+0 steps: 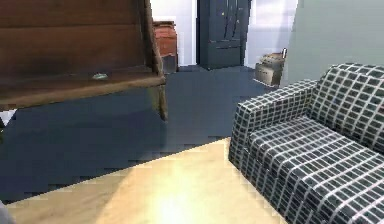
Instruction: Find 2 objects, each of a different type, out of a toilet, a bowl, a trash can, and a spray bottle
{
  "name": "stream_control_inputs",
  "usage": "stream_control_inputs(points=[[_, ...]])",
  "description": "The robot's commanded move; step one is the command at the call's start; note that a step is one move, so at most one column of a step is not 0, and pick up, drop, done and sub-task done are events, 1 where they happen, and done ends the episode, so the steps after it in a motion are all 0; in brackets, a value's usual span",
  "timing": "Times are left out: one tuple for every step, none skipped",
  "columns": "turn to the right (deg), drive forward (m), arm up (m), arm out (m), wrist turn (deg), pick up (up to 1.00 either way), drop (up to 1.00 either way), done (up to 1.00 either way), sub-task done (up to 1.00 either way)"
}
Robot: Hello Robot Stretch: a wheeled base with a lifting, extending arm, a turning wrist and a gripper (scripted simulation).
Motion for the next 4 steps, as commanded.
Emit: stream_control_inputs(points=[[0.0,1.0,0.0,0.0,0.0,0.0,0.0,0.0,0.0],[0.0,0.8,0.0,0.0,0.0,0.0,0.0,0.0,0.0],[9.0,0.0,0.0,0.0,0.0,0.0,0.0,0.0,0.0],[0.0,0.5,0.0,0.0,0.0,0.0,0.0,0.0,0.0]])
